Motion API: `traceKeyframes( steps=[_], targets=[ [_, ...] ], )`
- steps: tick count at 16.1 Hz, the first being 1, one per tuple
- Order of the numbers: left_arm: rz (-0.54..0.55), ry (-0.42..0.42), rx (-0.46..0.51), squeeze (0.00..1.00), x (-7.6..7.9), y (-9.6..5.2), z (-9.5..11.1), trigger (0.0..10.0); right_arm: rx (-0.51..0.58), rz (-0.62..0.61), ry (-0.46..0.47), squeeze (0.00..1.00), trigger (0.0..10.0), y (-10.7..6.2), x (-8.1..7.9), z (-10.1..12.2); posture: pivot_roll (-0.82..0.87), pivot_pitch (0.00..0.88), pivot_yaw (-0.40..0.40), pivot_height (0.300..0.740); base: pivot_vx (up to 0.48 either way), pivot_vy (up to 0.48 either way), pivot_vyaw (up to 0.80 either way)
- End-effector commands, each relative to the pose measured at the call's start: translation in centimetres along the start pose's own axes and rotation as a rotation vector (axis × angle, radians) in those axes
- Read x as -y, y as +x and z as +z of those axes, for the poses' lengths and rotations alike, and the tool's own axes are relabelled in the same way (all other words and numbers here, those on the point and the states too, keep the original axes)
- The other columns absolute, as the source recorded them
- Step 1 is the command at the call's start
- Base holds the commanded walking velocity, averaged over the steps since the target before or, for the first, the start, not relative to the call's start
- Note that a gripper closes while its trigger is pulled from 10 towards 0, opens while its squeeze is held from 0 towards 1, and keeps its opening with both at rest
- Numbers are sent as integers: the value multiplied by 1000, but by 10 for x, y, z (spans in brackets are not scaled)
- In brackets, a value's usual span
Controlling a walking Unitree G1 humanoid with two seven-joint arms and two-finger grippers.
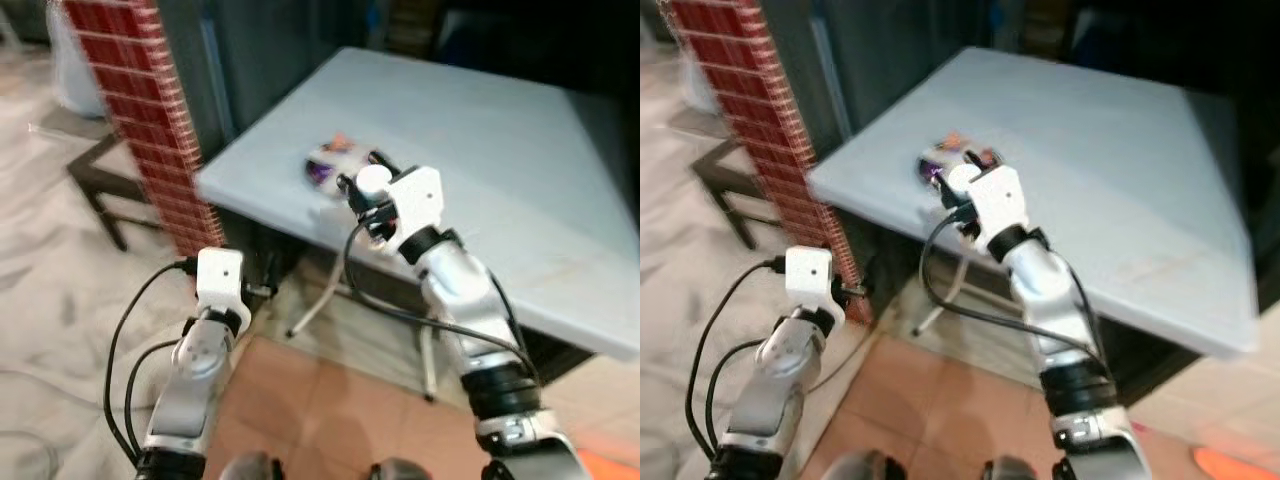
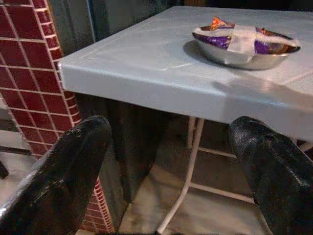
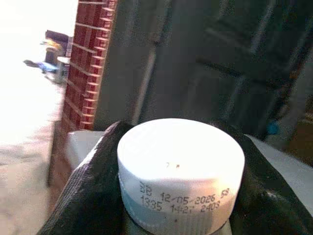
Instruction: Restocking fridge
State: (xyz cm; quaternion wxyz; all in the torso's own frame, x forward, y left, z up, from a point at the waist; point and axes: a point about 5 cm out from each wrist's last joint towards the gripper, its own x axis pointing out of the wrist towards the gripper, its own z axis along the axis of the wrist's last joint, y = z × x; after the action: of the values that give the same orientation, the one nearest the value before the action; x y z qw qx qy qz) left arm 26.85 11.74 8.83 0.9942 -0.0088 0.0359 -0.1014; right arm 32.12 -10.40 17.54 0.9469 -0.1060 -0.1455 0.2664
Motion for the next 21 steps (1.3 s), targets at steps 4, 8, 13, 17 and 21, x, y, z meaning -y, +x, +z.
traceKeyframes(
  steps=[4,8,13,17,21],
  targets=[
    [31,20,-5,0,-7,-3,-2,10000,-37,120,-10,0,10000,0,-2,-3,18,0,59,740,0,0,0],
    [111,35,-19,0,-10,-6,-6,10000,-10,229,26,0,10000,-6,-39,-5,47,0,22,740,0,0,200],
    [106,18,-25,0,-10,-10,-6,10000,-31,-73,99,0,10000,-26,-59,-15,51,0,43,740,0,0,800],
    [70,22,-38,0,-6,-7,-8,10000,-72,-158,58,0,10000,-33,-31,-24,27,0,52,740,-130,0,567],
    [74,22,-34,0,-4,-4,-7,10000,-67,-199,83,0,10000,-21,-17,-22,32,0,41,740,-274,0,0]
  ],
)
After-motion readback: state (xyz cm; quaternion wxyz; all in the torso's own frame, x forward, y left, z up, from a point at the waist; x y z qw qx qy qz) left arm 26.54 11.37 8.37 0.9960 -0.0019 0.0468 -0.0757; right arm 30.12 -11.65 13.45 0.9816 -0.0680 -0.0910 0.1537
